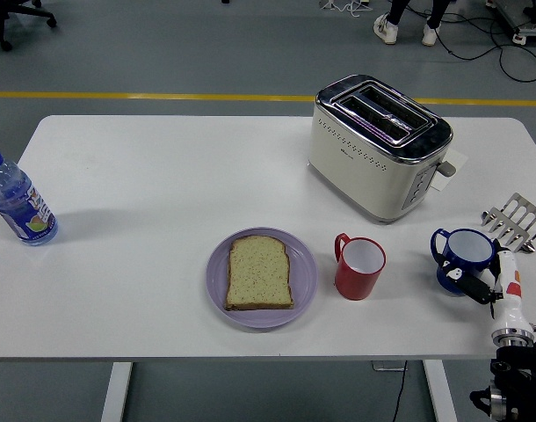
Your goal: Pick up the cup,pour liquid into bread,place the cup on the desk
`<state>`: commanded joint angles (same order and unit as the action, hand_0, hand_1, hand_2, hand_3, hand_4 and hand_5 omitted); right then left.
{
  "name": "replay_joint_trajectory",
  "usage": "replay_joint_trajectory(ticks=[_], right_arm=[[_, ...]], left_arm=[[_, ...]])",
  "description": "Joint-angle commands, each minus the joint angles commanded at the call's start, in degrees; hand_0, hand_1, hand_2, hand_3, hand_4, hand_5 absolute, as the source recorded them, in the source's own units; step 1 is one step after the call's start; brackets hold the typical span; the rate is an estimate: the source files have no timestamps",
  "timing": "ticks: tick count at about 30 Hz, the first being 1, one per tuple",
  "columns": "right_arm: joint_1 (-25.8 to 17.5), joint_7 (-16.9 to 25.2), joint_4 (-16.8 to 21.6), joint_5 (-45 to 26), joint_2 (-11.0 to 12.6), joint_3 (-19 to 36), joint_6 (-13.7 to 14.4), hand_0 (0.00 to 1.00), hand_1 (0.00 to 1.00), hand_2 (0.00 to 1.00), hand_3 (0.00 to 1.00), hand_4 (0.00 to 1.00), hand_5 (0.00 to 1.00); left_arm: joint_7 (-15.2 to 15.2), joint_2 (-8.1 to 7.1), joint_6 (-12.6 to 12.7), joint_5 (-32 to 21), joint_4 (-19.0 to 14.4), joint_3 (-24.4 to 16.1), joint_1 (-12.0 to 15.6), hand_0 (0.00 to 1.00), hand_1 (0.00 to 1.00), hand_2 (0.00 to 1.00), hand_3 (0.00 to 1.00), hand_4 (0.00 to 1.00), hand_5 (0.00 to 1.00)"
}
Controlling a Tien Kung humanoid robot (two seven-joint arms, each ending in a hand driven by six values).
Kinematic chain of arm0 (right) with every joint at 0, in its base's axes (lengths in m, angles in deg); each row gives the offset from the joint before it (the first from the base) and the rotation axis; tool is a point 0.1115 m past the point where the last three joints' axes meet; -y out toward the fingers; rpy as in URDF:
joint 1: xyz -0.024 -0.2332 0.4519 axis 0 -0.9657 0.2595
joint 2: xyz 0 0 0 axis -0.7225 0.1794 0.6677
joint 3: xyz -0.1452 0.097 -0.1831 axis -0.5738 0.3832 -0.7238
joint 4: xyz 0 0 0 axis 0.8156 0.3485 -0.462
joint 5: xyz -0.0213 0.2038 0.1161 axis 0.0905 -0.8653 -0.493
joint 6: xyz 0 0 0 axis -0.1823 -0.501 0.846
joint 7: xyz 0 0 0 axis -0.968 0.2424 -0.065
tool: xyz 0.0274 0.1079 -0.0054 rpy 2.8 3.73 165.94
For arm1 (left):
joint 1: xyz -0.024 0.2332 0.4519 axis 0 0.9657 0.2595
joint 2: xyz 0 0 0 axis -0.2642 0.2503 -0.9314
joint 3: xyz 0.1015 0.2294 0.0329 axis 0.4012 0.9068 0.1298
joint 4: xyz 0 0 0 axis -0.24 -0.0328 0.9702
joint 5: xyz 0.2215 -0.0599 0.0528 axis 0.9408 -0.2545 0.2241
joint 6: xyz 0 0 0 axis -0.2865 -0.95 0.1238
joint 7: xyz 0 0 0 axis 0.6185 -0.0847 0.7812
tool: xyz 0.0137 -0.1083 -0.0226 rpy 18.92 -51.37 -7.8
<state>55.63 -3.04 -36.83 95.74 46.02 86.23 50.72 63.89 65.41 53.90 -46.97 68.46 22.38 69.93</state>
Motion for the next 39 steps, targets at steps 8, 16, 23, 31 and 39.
replay_joint_trajectory(ticks=[8,16,23,31,39], right_arm=[[0.8,0.0,0.1,-0.1,-0.6,-1.0,0.0,0.499,0.455,0.572,0.566,0.622,0.002],[1.2,-0.4,-0.5,0.0,-1.1,-1.8,-0.3,0.499,0.455,0.573,0.567,0.624,0.002],[1.0,-1.8,-0.7,1.8,-1.2,-1.5,-0.3,0.535,0.451,0.576,0.593,0.676,0.002],[0.5,-2.1,-1.1,3.9,-1.3,-1.1,-0.6,0.836,0.645,0.824,0.998,0.949,0.054],[-0.2,-2.6,-0.6,4.5,-1.2,0.4,-4.6,0.935,0.8,0.95,0.998,0.958,0.069]], left_arm=[[0.0,0.0,0.0,0.0,0.0,-0.2,-0.3,0.636,0.646,0.655,0.55,0.319,0.838],[0.0,0.01,0.0,0.0,0.0,-0.4,-0.5,0.636,0.645,0.656,0.551,0.318,0.837],[0.0,-0.01,0.0,0.1,-0.1,-0.4,-0.5,0.636,0.647,0.656,0.55,0.318,0.839],[0.0,-0.02,0.0,0.2,-0.1,-0.4,-0.6,0.636,0.645,0.655,0.549,0.319,0.84],[0.0,-0.02,0.0,0.1,0.0,-0.5,-0.5,0.636,0.646,0.655,0.549,0.321,0.84]])
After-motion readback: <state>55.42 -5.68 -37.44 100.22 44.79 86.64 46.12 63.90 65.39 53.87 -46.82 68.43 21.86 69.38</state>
